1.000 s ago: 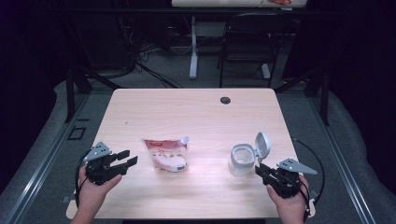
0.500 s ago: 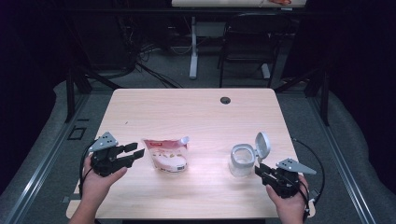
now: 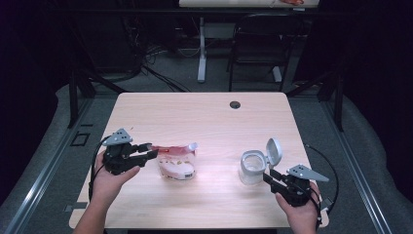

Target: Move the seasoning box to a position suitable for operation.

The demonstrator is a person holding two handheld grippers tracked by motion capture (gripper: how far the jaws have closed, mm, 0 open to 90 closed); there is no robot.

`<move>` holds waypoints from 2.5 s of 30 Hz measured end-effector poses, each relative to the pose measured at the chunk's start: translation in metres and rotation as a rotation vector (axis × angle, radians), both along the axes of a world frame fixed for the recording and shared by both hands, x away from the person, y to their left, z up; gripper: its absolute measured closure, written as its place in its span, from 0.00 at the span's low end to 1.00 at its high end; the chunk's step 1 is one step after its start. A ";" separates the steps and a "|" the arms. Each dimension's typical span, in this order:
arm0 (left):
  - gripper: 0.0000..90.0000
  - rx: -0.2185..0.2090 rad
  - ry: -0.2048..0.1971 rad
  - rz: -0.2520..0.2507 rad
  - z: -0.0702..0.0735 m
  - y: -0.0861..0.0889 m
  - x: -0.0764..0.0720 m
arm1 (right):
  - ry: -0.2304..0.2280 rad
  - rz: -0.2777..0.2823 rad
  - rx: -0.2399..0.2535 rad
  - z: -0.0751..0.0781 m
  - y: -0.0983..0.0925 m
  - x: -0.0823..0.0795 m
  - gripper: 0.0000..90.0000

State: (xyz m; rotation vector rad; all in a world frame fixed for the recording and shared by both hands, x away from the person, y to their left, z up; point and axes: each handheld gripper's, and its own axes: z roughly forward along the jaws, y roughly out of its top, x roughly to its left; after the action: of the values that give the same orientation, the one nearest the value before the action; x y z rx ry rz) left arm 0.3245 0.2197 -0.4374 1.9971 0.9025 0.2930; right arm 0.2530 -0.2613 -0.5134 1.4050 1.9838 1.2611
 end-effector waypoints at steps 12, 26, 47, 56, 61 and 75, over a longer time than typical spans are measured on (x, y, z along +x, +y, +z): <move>0.73 0.032 -0.024 -0.031 0.003 -0.004 0.001 | -0.072 -0.018 -0.001 0.016 0.021 -0.001 0.59; 0.84 0.017 -0.031 -0.041 -0.004 0.006 0.001 | -0.035 0.040 -0.010 0.031 0.052 0.018 0.62; 0.85 0.009 -0.031 -0.042 -0.005 0.007 0.000 | 0.019 0.026 -0.082 0.026 0.068 0.054 0.77; 0.83 0.010 -0.032 -0.041 -0.007 0.005 0.001 | 0.068 0.011 -0.070 0.013 0.069 0.063 0.82; 0.83 0.017 -0.028 -0.045 -0.006 0.005 0.001 | 0.083 0.023 -0.083 0.012 0.073 0.064 0.85; 0.80 0.015 -0.027 -0.045 -0.007 0.005 0.002 | 0.075 0.019 -0.067 0.012 0.064 0.061 0.98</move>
State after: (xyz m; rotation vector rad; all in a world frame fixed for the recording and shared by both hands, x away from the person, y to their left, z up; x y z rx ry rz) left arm 0.3265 0.2249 -0.4441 2.0191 0.8395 0.3017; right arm 0.3142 -0.1974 -0.5014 1.4238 2.0740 1.1547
